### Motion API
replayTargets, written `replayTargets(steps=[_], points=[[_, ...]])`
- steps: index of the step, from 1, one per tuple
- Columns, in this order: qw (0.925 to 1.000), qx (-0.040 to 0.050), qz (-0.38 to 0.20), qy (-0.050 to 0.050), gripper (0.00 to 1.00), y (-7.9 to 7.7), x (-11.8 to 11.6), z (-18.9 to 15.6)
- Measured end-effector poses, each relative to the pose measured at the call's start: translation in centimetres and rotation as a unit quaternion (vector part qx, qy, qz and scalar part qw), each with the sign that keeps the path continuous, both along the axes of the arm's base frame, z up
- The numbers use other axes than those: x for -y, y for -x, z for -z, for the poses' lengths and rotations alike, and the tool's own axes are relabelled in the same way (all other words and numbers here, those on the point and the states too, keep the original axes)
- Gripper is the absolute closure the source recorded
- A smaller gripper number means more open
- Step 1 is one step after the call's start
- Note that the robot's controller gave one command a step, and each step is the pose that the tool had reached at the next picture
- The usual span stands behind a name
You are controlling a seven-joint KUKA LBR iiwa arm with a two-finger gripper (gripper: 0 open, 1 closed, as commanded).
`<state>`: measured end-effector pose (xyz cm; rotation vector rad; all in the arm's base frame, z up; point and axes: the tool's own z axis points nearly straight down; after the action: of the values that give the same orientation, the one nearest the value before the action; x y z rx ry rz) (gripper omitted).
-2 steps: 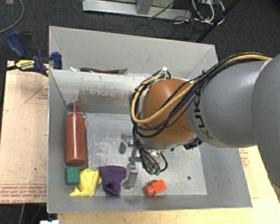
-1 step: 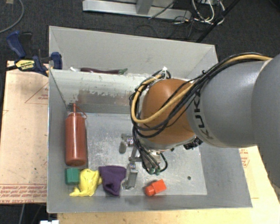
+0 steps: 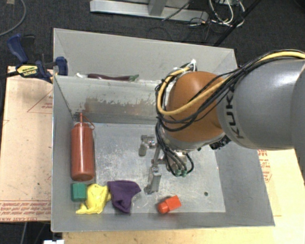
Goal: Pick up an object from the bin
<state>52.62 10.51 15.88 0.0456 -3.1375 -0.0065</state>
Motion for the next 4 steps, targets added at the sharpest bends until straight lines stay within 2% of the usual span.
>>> replayTargets(steps=[1, 2, 3, 4], points=[[0.9999, 0.0099, -0.005, 0.002, 0.0, 0.2, 1.8, 2.5], [0.9996, -0.0005, 0.027, 0.001, 0.0, 2.0, 1.2, 6.5], [0.9969, 0.005, 0.079, 0.001, 0.0, 1.2, -1.2, 7.8], [0.9989, 0.0006, -0.047, -0.001, 1.0, 0.3, -3.7, 8.9]])
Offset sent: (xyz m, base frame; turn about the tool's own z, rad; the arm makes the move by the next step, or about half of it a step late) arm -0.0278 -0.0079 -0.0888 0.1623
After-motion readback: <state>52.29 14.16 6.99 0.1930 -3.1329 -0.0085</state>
